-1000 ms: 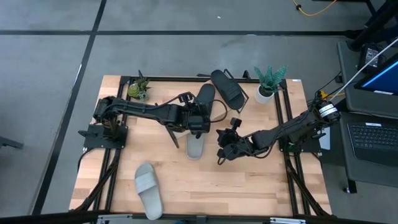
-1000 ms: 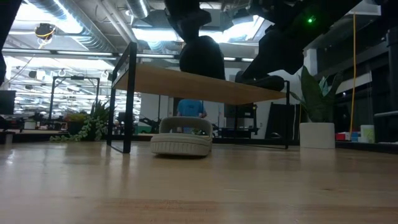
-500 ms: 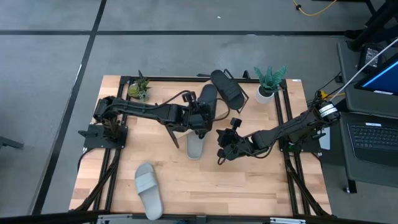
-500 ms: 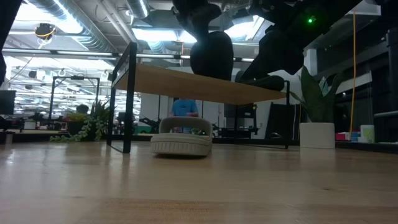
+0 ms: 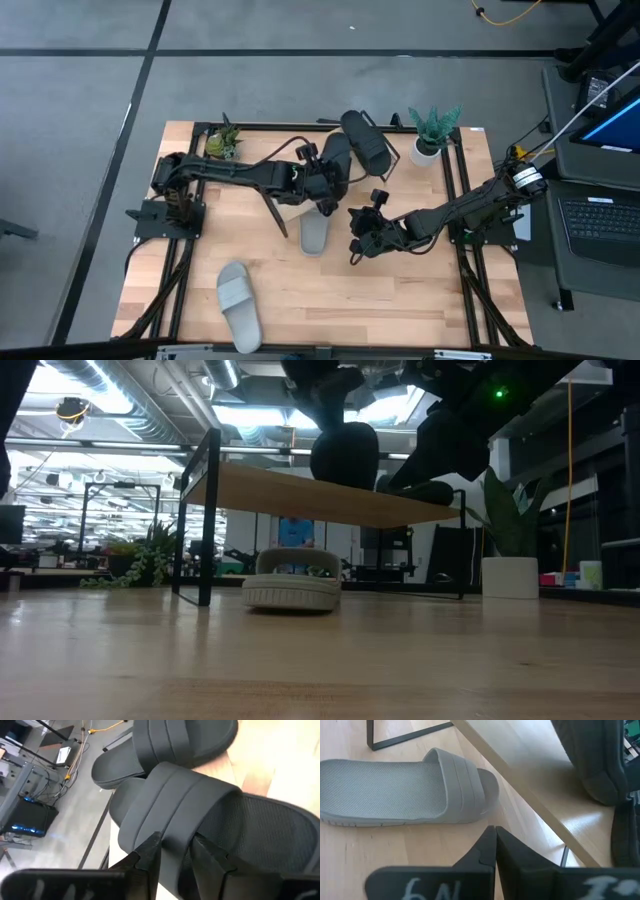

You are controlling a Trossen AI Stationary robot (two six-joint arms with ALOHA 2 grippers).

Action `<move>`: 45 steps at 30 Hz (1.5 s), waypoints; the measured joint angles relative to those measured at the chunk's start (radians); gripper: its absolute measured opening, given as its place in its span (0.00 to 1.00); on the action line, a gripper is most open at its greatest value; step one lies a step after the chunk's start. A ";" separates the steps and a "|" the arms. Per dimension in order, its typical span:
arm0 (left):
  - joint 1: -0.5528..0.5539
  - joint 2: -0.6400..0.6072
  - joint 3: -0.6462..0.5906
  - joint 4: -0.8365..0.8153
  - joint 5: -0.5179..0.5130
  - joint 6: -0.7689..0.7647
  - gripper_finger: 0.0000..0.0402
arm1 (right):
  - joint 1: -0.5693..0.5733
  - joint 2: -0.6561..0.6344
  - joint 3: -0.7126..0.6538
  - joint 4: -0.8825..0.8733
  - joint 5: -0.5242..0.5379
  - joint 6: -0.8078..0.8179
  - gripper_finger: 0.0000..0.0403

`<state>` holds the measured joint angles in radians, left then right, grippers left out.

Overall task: Pick and place slides into the shelf
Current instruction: Put the black slipper on the shelf

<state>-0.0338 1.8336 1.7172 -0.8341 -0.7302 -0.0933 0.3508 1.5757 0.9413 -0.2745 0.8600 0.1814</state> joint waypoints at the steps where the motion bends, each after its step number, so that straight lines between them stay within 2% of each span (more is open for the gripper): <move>1: 0.003 0.000 0.000 0.005 0.004 0.000 0.25 | 0.000 0.000 0.000 0.000 0.000 0.000 0.02; 8: 0.027 0.000 0.000 0.046 0.163 -0.002 0.27 | 0.001 0.000 0.000 0.000 0.000 0.000 0.02; 30: 0.028 0.000 0.000 0.150 0.167 0.028 0.27 | 0.001 0.000 0.000 0.000 -0.024 0.000 0.02; 37: 0.011 -0.011 0.000 0.148 0.166 0.138 0.27 | 0.012 0.000 0.000 0.000 -0.024 -0.008 0.02; 45: -0.033 -0.095 0.000 0.108 0.166 0.208 0.27 | 0.053 0.000 0.000 0.001 -0.024 -0.057 0.02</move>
<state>-0.0666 1.7381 1.7171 -0.7265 -0.5639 0.1146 0.4037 1.5753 0.9413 -0.2740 0.8356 0.1245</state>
